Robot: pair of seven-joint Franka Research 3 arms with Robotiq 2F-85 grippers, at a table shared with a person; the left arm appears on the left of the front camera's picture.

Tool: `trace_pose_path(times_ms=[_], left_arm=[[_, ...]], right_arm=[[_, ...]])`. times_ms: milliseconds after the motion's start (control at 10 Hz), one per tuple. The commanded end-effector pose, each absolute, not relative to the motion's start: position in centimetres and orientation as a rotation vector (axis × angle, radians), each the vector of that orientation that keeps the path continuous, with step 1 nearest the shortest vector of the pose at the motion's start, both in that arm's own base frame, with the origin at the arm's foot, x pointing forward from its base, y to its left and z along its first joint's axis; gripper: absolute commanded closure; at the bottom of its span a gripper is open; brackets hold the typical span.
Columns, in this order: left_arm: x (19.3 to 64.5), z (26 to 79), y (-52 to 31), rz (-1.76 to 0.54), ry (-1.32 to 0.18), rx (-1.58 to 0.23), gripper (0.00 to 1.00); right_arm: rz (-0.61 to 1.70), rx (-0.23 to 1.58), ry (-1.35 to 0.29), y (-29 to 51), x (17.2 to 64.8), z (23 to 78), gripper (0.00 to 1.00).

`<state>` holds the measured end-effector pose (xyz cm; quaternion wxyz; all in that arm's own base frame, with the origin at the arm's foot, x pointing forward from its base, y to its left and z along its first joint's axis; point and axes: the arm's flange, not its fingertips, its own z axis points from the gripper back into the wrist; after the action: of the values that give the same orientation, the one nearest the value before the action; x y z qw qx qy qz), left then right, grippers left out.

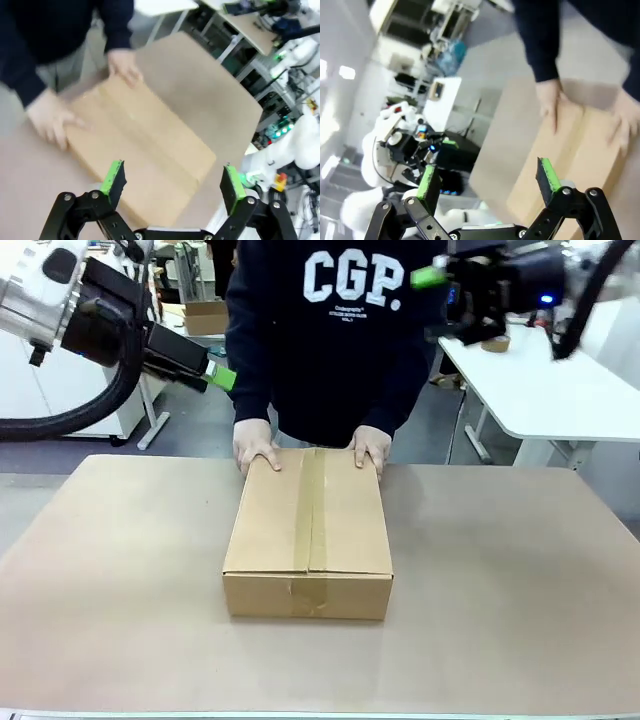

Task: Pack the gift set into the box.
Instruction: Press and hold the closed box until the human finishes sealing it.

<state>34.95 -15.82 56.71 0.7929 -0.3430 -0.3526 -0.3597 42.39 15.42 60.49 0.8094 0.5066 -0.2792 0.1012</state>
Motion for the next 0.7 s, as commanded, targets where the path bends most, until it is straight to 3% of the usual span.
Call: trace_pose_path(times_ms=[0, 100, 200, 300, 400, 600], left_arm=[[34.0, 54.6, -16.8, -0.976, -0.878, -0.792, 0.0], [33.4, 55.0, -17.0, -0.972, -0.898, -0.82, 0.0], [33.4, 55.6, -16.3, -0.956, -0.863, -0.904, 0.0], [34.5, 56.1, -15.6, -0.802, -0.649, -0.955, 0.0], [33.2, 56.3, -18.0, -0.966, -0.87, -0.801, 0.0], [33.6, 55.8, -17.0, -0.918, -0.798, -0.876, 0.0]], right_arm=[[0.608, 0.918, -0.992, 17.8, 38.1, 58.3, 0.0], [0.838, 0.885, -0.563, 17.9, 35.6, 57.7, 0.0], [0.947, 0.897, -0.369, 16.6, 34.8, 58.2, 0.0], [0.846, 0.774, -0.401, 15.4, 35.8, 58.4, 0.0], [0.673, 0.948, -0.532, 19.6, 35.1, 58.0, 0.0], [0.673, 0.948, -0.532, 19.6, 35.1, 58.0, 0.0]])
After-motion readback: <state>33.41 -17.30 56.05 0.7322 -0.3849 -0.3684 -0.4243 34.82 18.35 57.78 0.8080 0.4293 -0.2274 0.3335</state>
